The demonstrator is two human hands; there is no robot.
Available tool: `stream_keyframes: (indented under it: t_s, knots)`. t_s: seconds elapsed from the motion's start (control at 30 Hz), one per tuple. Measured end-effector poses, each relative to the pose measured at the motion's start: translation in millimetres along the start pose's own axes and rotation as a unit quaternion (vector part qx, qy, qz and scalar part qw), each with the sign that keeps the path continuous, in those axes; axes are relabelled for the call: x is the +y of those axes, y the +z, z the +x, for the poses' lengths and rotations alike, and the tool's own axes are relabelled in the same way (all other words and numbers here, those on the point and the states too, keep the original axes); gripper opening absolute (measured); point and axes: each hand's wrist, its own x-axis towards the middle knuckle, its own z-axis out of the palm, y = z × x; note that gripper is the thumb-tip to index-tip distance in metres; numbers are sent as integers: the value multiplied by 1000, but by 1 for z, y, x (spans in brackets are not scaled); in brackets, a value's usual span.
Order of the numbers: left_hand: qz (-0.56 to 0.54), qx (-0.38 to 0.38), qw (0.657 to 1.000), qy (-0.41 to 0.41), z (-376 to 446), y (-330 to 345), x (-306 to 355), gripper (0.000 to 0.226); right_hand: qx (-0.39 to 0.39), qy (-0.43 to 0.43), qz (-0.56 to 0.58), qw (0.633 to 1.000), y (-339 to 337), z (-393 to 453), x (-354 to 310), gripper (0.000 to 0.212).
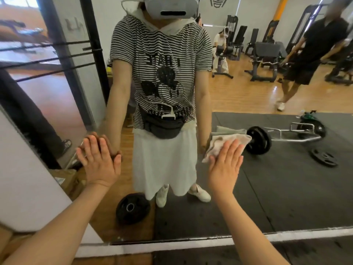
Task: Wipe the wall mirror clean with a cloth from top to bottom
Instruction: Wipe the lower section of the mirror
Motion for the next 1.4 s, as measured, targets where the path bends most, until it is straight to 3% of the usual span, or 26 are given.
stream_keyframes:
  t_s: [0.17,0.2,0.3,0.37,0.93,1.1,1.23,1.4]
  knots:
    - [-6,-17,1000,-9,2,-2,3,67,17,87,55,995,8,0,-47,67]
    - [-5,-21,1000,-9,3,-3,3,67,9,73,55,996,10,-3,-65,66]
    - [12,-34,999,-15,4,-7,3,67,-51,-166,16,985,26,-23,-111,73]
    - [13,-49,998,-28,5,-9,4,66,-49,-261,3,964,36,-30,-125,81]
    - [52,-141,987,-56,7,-43,11,67,-67,-368,-24,927,39,-32,-88,86]
    - [97,-201,972,-80,12,-59,15,70,-87,-371,2,925,44,-30,-86,114]
    - [125,-246,958,-83,13,-64,19,75,-57,-388,32,919,47,-30,-80,94]
    - [132,-288,943,-104,15,-71,24,81,-84,-377,74,919,41,-29,-83,82]
